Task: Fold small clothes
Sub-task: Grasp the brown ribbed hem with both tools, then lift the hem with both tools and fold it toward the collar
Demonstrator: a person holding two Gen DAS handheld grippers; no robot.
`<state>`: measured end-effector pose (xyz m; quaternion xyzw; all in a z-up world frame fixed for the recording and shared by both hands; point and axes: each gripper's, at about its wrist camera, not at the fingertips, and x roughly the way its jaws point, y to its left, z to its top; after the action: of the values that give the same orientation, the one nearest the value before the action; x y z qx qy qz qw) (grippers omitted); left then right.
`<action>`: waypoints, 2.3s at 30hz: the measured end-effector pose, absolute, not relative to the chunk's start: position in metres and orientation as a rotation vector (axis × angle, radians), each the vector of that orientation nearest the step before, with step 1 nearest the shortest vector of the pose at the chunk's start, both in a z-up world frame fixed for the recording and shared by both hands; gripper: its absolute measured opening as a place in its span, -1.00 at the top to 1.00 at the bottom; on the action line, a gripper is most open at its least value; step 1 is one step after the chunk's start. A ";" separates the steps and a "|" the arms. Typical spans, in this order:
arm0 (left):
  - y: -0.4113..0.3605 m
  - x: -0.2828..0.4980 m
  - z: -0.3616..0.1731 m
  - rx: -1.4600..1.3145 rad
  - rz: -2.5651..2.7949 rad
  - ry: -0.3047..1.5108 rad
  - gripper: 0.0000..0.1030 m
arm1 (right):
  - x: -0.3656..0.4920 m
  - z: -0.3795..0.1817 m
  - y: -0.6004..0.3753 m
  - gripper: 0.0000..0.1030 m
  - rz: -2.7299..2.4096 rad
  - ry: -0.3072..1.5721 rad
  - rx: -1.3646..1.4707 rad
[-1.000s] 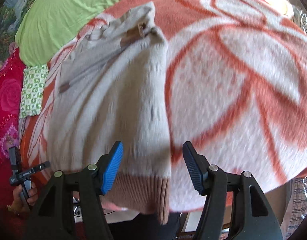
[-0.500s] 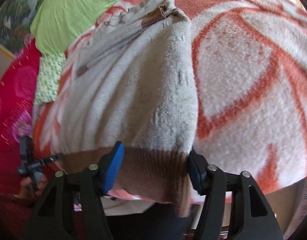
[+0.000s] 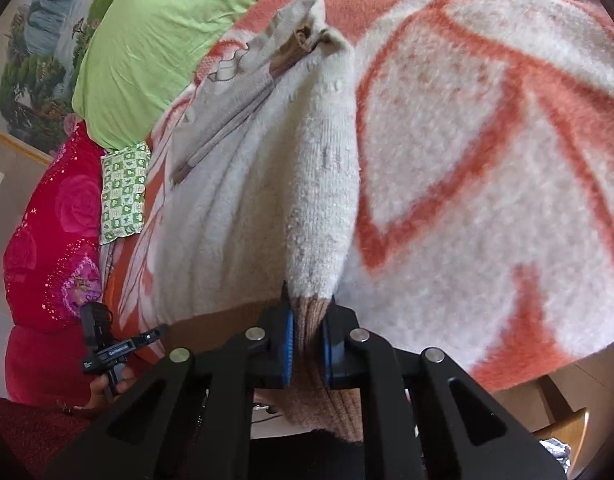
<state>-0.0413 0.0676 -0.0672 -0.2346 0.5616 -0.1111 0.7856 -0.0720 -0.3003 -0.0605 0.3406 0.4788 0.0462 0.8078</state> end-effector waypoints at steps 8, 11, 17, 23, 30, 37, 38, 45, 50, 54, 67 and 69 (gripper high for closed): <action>0.070 -0.040 -0.076 -0.633 -0.200 1.248 0.70 | -0.065 -0.061 -0.295 0.77 0.107 1.072 0.709; 0.071 -0.034 -0.079 -0.667 -0.202 1.273 0.53 | -0.060 -0.066 -0.295 0.69 0.106 1.099 0.732; 0.057 -0.030 -0.065 -0.565 -0.255 1.248 0.84 | -0.058 -0.064 -0.290 0.72 0.140 1.122 0.694; 0.052 -0.013 -0.009 -0.566 -0.351 1.089 0.86 | -0.051 -0.027 -0.299 0.75 0.234 1.014 0.776; 0.074 0.061 0.042 -0.626 -0.366 0.910 0.87 | 0.014 0.028 -0.313 0.75 0.316 0.822 0.808; 0.090 0.168 0.055 -0.626 -0.311 0.813 0.88 | 0.112 0.050 -0.332 0.75 0.291 0.697 0.814; 0.092 0.183 0.051 -0.629 -0.297 0.814 0.90 | 0.128 0.047 -0.336 0.75 0.280 0.692 0.819; 0.100 0.268 0.022 -0.648 -0.204 0.851 0.90 | 0.224 0.015 -0.355 0.75 0.205 0.751 0.824; 0.102 0.312 0.006 -0.641 -0.159 0.860 0.90 | 0.271 0.000 -0.371 0.75 0.182 0.771 0.844; 0.112 0.337 -0.019 -0.667 -0.091 0.891 0.90 | 0.297 -0.027 -0.380 0.75 0.118 0.832 0.840; 0.119 0.351 -0.022 -0.653 -0.018 0.948 0.12 | 0.311 -0.042 -0.398 0.50 0.062 0.876 0.915; 0.119 0.339 -0.007 -0.618 -0.004 0.923 -0.22 | 0.302 -0.031 -0.404 0.22 0.040 0.842 0.911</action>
<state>0.3393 0.1189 -0.0069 -0.2936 0.4379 -0.0020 0.8497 0.3025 -0.4036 -0.0306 0.4267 0.3946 0.0187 0.8135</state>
